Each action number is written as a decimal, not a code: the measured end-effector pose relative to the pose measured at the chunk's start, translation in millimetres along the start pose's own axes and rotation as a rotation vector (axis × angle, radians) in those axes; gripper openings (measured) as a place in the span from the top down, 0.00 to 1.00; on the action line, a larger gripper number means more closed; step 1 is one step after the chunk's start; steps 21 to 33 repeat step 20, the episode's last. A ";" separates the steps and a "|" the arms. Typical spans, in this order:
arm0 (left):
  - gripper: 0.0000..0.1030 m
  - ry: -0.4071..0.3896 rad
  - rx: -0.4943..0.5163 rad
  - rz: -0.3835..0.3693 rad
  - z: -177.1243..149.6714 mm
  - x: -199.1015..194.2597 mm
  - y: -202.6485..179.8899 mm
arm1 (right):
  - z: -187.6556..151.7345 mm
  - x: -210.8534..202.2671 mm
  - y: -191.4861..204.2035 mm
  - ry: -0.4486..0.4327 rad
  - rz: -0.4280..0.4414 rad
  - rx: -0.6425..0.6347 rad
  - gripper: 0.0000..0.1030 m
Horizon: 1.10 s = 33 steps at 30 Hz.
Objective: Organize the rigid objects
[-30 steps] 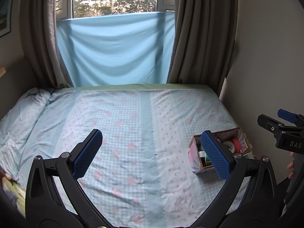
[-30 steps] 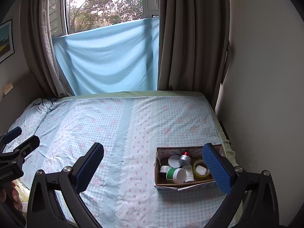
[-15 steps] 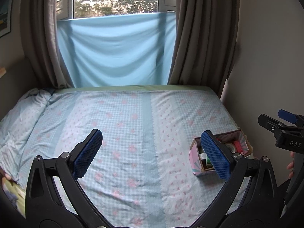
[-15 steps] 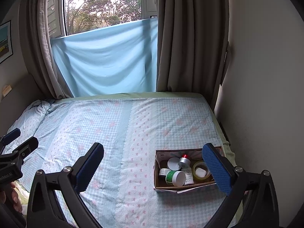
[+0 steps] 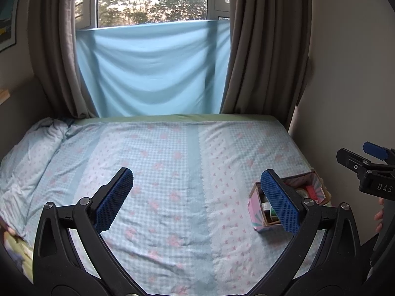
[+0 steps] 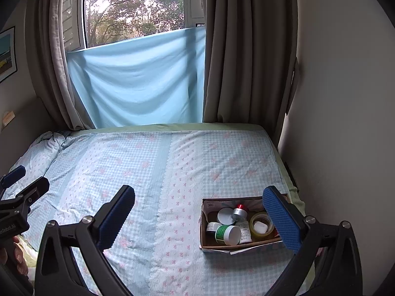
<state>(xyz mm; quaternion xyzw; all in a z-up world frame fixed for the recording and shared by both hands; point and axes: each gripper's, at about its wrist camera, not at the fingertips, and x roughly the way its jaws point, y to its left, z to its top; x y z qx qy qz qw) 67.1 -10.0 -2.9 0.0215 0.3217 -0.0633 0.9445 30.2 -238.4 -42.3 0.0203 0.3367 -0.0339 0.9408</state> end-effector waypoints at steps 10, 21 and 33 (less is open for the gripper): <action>0.00 -0.042 0.014 0.029 4.9 -3.8 -4.5 | 5.6 -3.2 2.4 -0.033 -0.002 -0.007 0.00; 0.00 -0.103 0.042 0.047 5.0 -7.4 -12.2 | 7.4 -2.9 3.6 -0.039 -0.003 -0.011 0.00; 0.00 -0.103 0.042 0.047 5.0 -7.4 -12.2 | 7.4 -2.9 3.6 -0.039 -0.003 -0.011 0.00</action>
